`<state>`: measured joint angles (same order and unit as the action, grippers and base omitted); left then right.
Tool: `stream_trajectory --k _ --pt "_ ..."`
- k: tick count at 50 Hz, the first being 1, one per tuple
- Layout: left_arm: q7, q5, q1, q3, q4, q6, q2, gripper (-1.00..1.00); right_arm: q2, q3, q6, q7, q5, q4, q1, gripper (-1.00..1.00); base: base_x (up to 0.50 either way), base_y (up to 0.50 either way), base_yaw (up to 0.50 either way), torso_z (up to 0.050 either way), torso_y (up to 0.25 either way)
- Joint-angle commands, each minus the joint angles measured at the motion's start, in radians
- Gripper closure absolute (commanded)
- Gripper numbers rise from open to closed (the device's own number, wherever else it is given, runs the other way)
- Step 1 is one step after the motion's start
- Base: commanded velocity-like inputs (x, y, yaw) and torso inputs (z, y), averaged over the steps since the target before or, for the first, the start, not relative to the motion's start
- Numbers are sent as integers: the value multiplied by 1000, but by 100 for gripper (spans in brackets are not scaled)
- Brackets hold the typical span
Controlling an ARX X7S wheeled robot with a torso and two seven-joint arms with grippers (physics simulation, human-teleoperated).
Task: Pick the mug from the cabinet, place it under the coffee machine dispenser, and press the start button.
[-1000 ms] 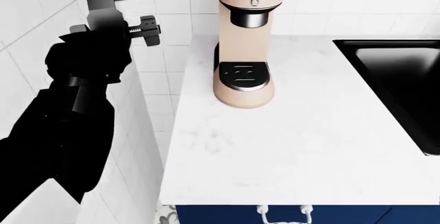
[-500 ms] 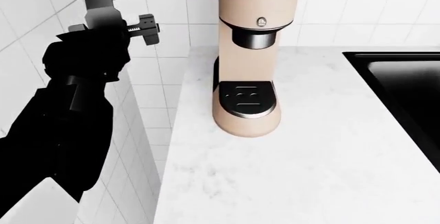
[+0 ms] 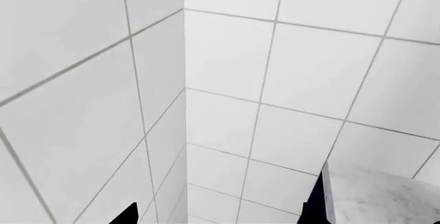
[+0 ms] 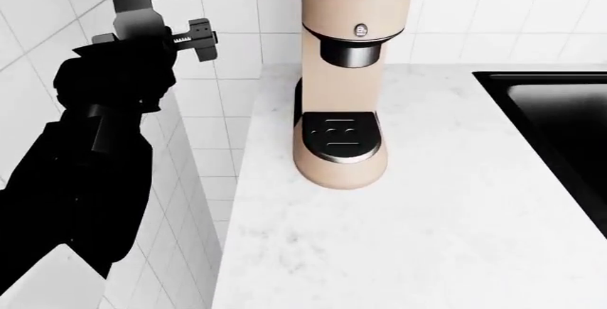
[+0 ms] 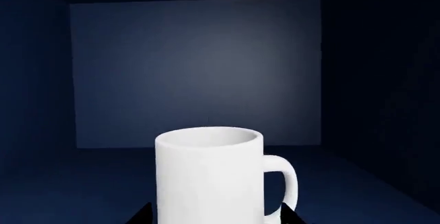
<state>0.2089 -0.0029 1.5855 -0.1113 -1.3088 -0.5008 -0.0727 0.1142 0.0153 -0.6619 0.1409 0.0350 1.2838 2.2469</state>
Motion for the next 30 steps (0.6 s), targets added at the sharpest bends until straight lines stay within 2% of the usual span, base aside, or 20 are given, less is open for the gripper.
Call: stream_trajectory --k 1,12,14,17,19,30 --pt "-10 -1 -2 -10 0 3 -5 -100 -2 -41 80 8 14 24 -60 100 0 0 0 0 0" --pt "-13 1 -3 -16 0 12 -2 -100 -9 -71 71 65 3 17 -31 100 1 0 1 0 0" --pt "-11 2 -9 -15 0 16 -2 -100 -6 -70 -4 86 -1 -92 -31 100 0 0 1 0 0" --pt "-6 3 -17 -15 0 19 -1 -100 5 -80 -203 120 -1 -387 -66 100 0 0 0 0 0" --pt "-4 3 -20 -15 0 19 -1 -100 11 -86 -274 134 -1 -483 -50 100 0 0 0 0 0" --pt "-1 2 -20 -14 0 17 -2 -100 23 -110 -444 176 -11 -663 48 100 0 0 0 0 0"
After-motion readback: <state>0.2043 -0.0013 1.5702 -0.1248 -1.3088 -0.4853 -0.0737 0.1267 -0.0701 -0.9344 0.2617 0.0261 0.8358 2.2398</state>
